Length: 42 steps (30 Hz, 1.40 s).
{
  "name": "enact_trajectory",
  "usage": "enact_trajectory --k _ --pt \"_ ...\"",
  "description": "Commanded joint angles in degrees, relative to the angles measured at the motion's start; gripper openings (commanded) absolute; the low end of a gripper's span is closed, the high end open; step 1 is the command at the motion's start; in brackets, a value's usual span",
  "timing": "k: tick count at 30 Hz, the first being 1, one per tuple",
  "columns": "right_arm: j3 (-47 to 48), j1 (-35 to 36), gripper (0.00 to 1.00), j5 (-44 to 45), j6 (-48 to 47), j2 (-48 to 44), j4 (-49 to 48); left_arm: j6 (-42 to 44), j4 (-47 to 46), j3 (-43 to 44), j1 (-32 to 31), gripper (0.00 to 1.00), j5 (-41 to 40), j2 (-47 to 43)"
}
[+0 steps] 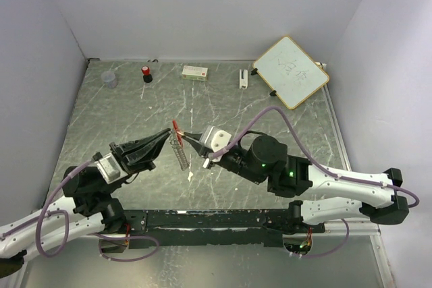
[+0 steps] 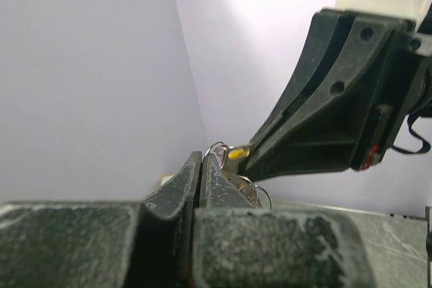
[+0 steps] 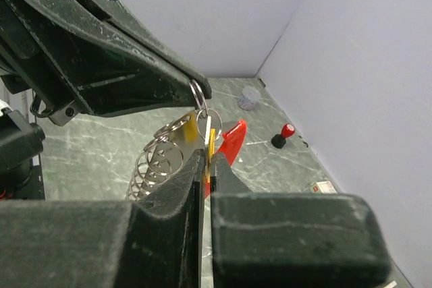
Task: Remove the keys from the keyring
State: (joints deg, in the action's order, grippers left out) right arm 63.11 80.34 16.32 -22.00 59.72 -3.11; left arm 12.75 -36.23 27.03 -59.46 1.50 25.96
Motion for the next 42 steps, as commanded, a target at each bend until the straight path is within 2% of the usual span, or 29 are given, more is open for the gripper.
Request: enact_trajectory --k 1,16,35,38,42 --pt "-0.7 0.1 0.0 0.7 0.9 0.5 -2.0 -0.9 -12.7 -1.7 0.2 0.07 -2.1 -1.9" --pt "-1.5 0.1 0.0 -1.5 1.8 4.1 -3.7 -3.5 -28.3 -7.3 0.2 0.07 -1.4 -0.6" --pt "-0.9 0.2 0.0 -0.2 1.9 9.4 -3.4 -8.1 -39.2 -10.0 0.2 0.07 -0.1 3.6" --pt "-0.5 0.2 0.0 3.8 0.9 9.9 -2.8 -9.1 -38.8 -10.2 0.2 0.08 -1.7 3.8" --pt "-1.1 0.2 0.0 8.1 -0.2 7.6 -2.3 -9.1 -27.4 -8.4 0.2 0.24 -5.0 0.1"
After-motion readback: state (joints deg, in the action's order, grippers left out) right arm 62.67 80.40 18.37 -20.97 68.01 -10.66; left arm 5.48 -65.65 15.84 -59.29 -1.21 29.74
